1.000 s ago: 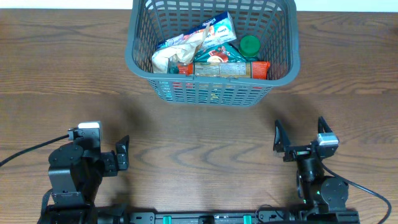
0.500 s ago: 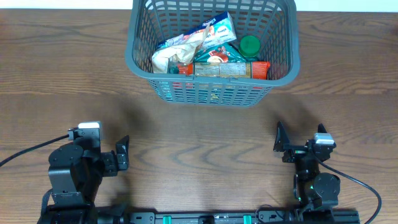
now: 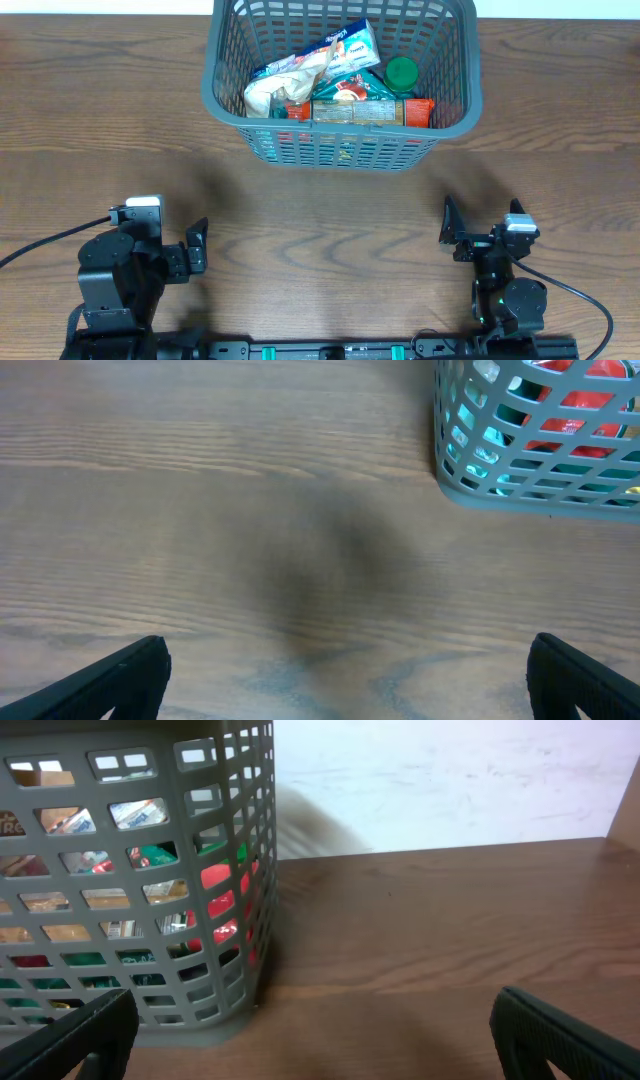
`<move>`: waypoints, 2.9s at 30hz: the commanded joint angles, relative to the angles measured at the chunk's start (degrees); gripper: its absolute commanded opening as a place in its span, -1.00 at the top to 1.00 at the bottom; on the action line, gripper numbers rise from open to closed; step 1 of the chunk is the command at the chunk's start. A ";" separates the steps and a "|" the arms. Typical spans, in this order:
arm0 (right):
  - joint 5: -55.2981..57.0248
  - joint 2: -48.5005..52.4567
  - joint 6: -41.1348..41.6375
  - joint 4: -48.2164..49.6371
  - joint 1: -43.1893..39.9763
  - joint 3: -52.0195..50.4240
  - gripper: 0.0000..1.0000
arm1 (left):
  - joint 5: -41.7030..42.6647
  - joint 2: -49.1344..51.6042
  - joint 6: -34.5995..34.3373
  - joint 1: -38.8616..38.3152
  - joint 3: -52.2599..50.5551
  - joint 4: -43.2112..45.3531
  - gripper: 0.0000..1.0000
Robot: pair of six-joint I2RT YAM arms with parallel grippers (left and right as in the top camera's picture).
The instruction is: Pack container
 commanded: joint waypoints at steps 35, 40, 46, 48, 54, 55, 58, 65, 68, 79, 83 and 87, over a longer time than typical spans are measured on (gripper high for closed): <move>-0.22 -0.42 0.50 -0.26 0.24 -0.13 -0.99 | 0.72 -27.78 8.98 -7.06 -28.59 40.33 -0.98; -0.22 -0.42 0.50 -0.26 0.24 -0.13 -0.98 | 0.31 -27.78 8.94 -7.06 -37.35 52.09 -0.97; -0.22 -0.42 0.50 -0.26 0.24 -0.13 -0.98 | 0.35 -27.78 8.94 -7.10 -41.57 51.23 -0.97; -0.22 -0.42 0.50 -0.26 0.22 -0.13 -0.98 | 0.63 -27.78 8.96 -7.10 -41.57 49.13 -0.97; -0.20 -0.42 0.50 -0.26 0.22 -0.13 -0.99 | 5.55 -27.78 11.63 -7.10 -41.57 44.68 -0.97; -0.22 -0.42 0.50 -0.26 0.22 -0.13 -0.99 | 5.68 -27.78 11.78 -7.10 -41.57 44.46 -0.97; -0.22 -0.42 0.50 -0.26 0.24 -0.13 -0.99 | 6.71 -27.78 13.86 -7.10 -41.57 44.85 -0.97; -0.22 -0.42 0.50 -0.26 0.24 -0.13 -0.99 | 6.78 -27.78 13.79 -7.10 -41.57 44.83 -0.97; -0.22 -0.42 0.50 -0.26 0.22 -0.13 -0.98 | 6.78 -27.69 13.77 -7.10 -41.57 44.83 -0.97; -0.20 -0.42 0.50 -0.26 0.24 -0.13 -0.98 | 6.78 -27.69 13.79 -7.10 -41.57 44.83 -0.97; -0.20 -0.42 0.50 -0.26 0.22 -0.13 -0.98 | 6.78 -27.69 13.79 -7.10 -41.57 44.83 -0.97; -0.22 -0.42 0.50 -0.26 0.24 -0.13 -0.98 | 6.78 -27.69 13.79 -7.10 -41.57 44.83 -0.97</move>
